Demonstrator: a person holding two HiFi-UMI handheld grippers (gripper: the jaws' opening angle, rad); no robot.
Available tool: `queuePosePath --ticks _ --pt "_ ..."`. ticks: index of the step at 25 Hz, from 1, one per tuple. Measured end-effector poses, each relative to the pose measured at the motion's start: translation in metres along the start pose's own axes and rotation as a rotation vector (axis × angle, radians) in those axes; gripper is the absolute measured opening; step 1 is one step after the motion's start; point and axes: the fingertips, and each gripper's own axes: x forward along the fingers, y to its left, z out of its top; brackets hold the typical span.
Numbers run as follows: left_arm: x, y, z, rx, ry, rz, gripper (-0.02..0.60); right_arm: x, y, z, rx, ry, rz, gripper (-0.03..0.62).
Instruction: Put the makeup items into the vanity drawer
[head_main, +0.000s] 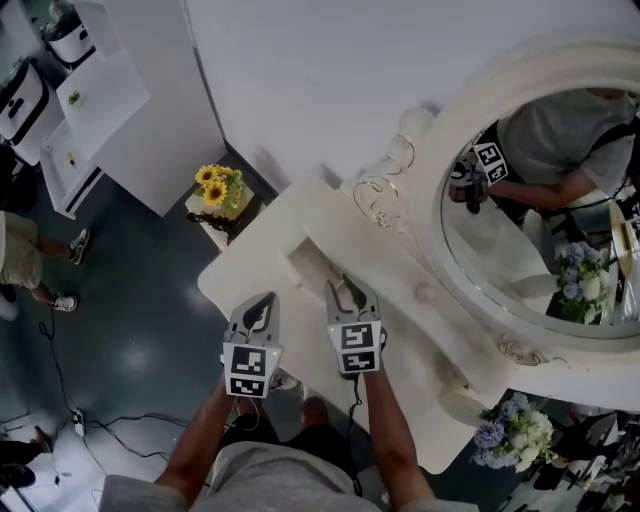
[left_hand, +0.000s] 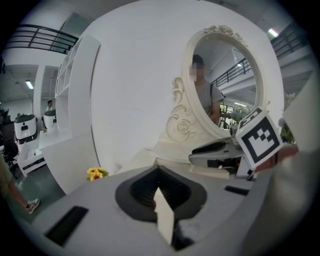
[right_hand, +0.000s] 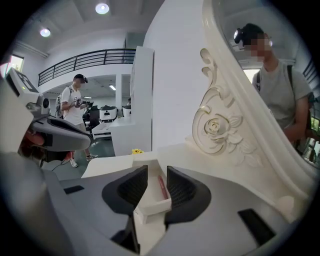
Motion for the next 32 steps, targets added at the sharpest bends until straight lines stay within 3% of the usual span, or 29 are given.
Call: queuePosePath --ticks 7,14,23,27,32 --pt "-0.011 -0.035 0.039 0.06 -0.058 -0.09 0.0 -0.061 -0.017 0.023 0.048 -0.083 -0.108 0.127" --pt "-0.017 -0.095 0.073 0.14 -0.115 -0.242 0.0 -0.144 -0.055 0.031 0.125 -0.178 -0.297 0.11" --pt "-0.03 -0.184 0.097 0.259 -0.175 -0.478 0.0 -0.257 -0.087 -0.001 0.229 -0.239 -0.604 0.049" --pt "-0.035 -0.211 0.095 0.291 -0.174 -0.548 0.0 -0.286 -0.089 -0.022 0.273 -0.242 -0.691 0.029" --pt "-0.035 -0.229 0.092 0.312 -0.169 -0.59 0.0 -0.301 -0.09 -0.037 0.292 -0.228 -0.729 0.021"
